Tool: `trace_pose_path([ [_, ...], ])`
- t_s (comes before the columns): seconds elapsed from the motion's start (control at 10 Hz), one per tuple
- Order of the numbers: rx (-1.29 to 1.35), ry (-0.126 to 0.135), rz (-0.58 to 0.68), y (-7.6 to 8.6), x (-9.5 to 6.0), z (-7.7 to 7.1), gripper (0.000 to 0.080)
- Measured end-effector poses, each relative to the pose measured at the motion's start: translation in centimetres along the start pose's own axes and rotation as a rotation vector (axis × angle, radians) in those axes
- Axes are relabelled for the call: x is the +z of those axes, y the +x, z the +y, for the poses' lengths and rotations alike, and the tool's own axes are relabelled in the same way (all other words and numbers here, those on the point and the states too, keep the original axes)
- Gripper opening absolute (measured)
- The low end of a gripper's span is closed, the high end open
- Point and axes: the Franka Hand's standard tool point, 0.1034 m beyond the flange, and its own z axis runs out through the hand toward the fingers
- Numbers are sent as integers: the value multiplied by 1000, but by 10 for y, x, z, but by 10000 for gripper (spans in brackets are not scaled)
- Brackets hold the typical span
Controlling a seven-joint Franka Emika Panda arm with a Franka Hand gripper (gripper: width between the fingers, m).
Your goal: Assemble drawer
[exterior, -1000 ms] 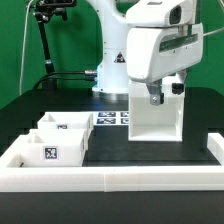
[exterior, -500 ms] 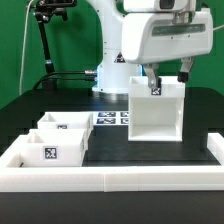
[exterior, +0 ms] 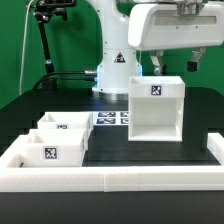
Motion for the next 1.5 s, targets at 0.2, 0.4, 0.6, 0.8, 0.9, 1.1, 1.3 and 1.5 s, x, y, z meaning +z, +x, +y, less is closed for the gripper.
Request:
trace_pose_path([
  [0.2,13,-2,1,-1,0,0,650],
  [0.4,207,-24,26,-20,1,-11,650],
  [0.6,363,-25,1,-39,10,-25,650],
  [0.8,419,-22,-12,-45,17,-32,650],
  [0.9,439,-17,-8,-46,22,-34,650],
  [1.1,463,1,-2,-44,35,-39,650],
  [1.3,463,10,-4,-40,42,-50,650],
  [1.5,459,11,-2,-39,41,-51,619],
])
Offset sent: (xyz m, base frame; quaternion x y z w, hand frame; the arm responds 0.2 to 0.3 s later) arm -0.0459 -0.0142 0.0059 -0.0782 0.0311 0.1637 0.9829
